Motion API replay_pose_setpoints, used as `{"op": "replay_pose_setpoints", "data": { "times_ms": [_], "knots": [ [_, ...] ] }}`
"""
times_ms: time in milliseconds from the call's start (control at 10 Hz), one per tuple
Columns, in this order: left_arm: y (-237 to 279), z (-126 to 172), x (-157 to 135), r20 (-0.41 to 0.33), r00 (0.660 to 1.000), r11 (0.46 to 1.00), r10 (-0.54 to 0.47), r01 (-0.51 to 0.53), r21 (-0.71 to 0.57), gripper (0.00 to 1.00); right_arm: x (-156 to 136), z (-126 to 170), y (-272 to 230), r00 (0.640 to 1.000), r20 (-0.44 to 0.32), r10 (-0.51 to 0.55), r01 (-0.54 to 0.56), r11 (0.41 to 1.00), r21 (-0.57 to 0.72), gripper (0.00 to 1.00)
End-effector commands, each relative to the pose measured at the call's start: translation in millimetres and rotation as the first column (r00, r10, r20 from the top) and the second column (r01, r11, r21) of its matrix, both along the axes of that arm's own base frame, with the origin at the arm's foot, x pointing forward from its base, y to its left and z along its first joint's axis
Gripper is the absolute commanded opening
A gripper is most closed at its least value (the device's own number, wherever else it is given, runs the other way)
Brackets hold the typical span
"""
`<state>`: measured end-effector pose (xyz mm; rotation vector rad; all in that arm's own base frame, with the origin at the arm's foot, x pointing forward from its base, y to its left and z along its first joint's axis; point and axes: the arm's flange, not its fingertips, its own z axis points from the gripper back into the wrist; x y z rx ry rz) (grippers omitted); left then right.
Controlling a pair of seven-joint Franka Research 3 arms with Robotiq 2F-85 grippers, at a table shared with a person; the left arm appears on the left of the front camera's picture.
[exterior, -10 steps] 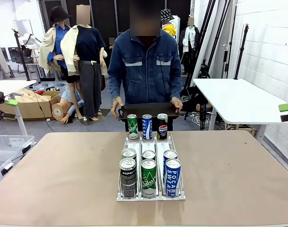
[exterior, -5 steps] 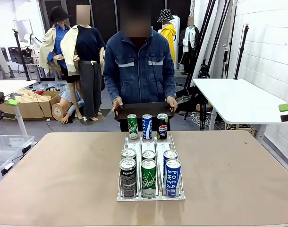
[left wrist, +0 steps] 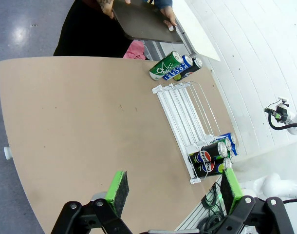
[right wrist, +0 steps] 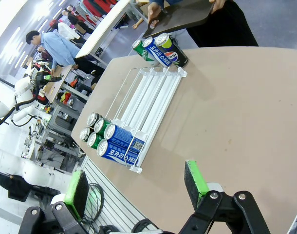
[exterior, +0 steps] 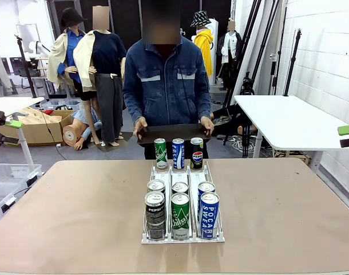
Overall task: Retrieve and hand over the desired beverage to the person.
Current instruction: Pick up a can of the same type that the person held from the Automatic Can Dispenser.
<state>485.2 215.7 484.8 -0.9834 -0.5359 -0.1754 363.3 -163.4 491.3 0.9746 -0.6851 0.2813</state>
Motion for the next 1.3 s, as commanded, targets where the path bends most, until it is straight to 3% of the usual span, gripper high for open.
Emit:
{"op": "replay_pose_setpoints", "data": {
  "times_ms": [0,600,900,1200],
  "knots": [
    [1,0,-1,-0.001,1.000,1.000,0.001,-0.001,-0.001,1.00,0,1,1,1.000,-0.003,-0.001,0.001,1.000,0.003,1.00],
    [0,0,0,0.000,1.000,1.000,0.000,0.000,0.000,1.00,0,1,1,1.000,-0.003,-0.001,0.001,1.000,0.003,1.00],
    [-46,22,-1,-0.077,0.996,0.996,-0.054,0.047,-0.079,1.00,0,1,1,1.000,-0.003,-0.001,0.001,1.000,0.003,1.00],
    [-98,42,-10,-0.126,0.987,0.994,-0.104,0.097,-0.054,1.00,0,1,1,1.000,-0.003,-0.001,0.001,1.000,0.003,1.00]
  ]
}}
